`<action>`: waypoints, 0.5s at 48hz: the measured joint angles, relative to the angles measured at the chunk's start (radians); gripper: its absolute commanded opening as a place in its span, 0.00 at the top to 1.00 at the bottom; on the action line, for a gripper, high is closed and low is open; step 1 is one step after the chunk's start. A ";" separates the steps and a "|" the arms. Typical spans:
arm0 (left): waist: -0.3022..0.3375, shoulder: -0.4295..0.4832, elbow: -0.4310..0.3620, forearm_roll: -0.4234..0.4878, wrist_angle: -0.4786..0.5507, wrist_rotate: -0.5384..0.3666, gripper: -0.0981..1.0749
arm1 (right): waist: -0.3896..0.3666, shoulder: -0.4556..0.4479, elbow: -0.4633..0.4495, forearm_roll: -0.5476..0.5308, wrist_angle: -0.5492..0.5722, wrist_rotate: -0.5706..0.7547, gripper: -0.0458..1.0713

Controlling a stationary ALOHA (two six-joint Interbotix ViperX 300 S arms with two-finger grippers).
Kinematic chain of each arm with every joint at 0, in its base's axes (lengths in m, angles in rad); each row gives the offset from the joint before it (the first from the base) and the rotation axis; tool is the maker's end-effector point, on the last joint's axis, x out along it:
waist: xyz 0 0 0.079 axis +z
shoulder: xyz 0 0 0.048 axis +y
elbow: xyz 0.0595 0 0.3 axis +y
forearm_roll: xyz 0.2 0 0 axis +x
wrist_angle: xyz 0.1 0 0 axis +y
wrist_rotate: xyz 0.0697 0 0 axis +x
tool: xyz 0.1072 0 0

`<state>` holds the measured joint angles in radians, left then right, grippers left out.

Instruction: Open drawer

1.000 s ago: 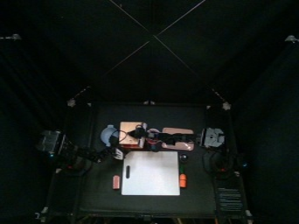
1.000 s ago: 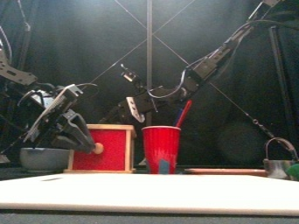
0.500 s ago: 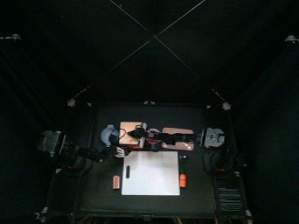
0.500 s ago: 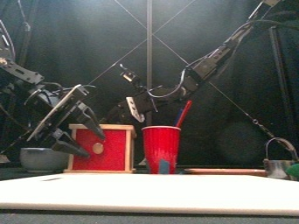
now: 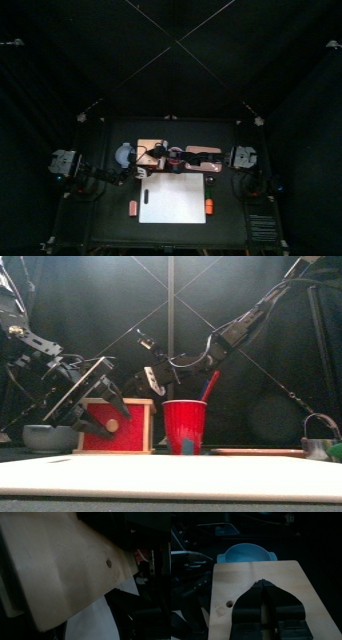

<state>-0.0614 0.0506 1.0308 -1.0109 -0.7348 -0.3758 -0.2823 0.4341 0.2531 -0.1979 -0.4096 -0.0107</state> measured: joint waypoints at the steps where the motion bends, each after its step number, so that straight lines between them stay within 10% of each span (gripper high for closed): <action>1: 0.000 0.000 0.000 -0.002 -0.003 -0.002 0.18 | 0.000 0.000 0.000 0.000 0.000 0.000 0.93; 24: -0.002 0.006 0.000 -0.040 -0.011 -0.002 0.39 | 0.002 0.000 -0.002 0.000 0.002 0.000 0.93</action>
<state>-0.0629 0.0568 1.0308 -1.0508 -0.7455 -0.3774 -0.2807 0.4341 0.2516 -0.1979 -0.4080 -0.0107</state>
